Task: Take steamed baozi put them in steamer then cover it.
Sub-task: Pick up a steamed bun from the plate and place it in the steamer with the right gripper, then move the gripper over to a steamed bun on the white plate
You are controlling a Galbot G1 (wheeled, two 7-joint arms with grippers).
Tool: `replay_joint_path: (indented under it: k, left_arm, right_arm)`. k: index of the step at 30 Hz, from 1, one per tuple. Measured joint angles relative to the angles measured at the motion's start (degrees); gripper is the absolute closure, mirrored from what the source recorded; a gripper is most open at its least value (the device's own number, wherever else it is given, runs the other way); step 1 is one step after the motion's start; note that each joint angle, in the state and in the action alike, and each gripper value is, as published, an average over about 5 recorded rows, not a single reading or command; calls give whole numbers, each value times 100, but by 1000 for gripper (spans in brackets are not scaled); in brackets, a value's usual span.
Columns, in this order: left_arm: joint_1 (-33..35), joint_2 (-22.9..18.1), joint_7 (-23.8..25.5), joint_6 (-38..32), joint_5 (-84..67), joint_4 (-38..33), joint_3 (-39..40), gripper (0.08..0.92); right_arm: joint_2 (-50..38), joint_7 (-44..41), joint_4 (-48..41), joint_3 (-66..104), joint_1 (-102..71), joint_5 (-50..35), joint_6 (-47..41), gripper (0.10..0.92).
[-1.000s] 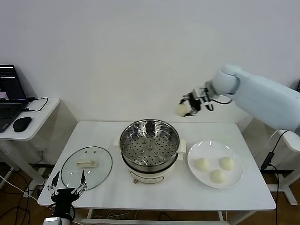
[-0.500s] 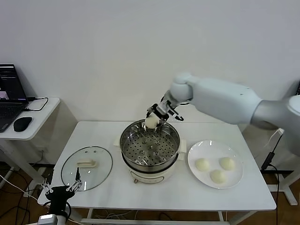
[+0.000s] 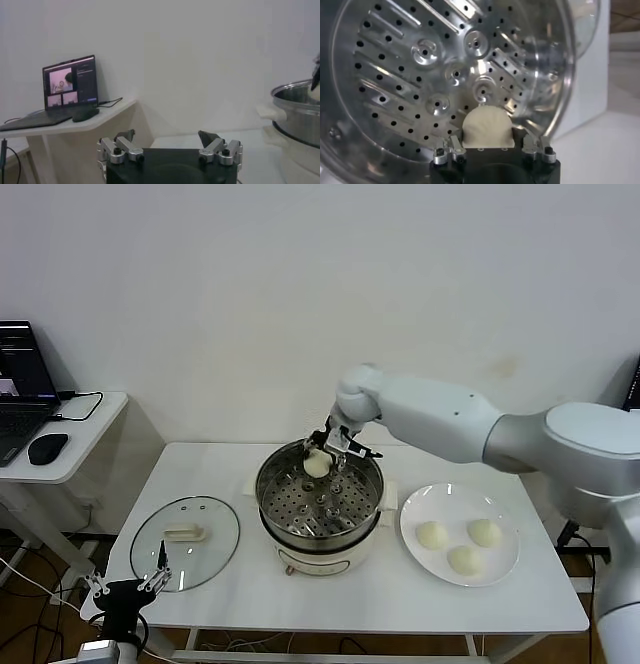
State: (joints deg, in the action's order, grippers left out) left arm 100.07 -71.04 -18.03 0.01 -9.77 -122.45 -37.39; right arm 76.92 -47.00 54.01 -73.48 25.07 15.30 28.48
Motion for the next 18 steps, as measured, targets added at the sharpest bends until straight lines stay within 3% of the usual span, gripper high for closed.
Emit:
replay_joint_path:
  k: [7,12,18]
  left_arm:
    - [39,-58,-9,0,-13,-91,-7,177]
    - [58,-56,-13,1,-5,-135,-26,177]
    - [75,-18,-8,9,-4,-206,-32,177]
  right_arm:
    - [25,72,-115,54,-30,149,109,225]
    - [-175,-102,195,-5,240,-379,-272,203]
    - [-847,-475,1101,-74,758,-1468,-1523,203]
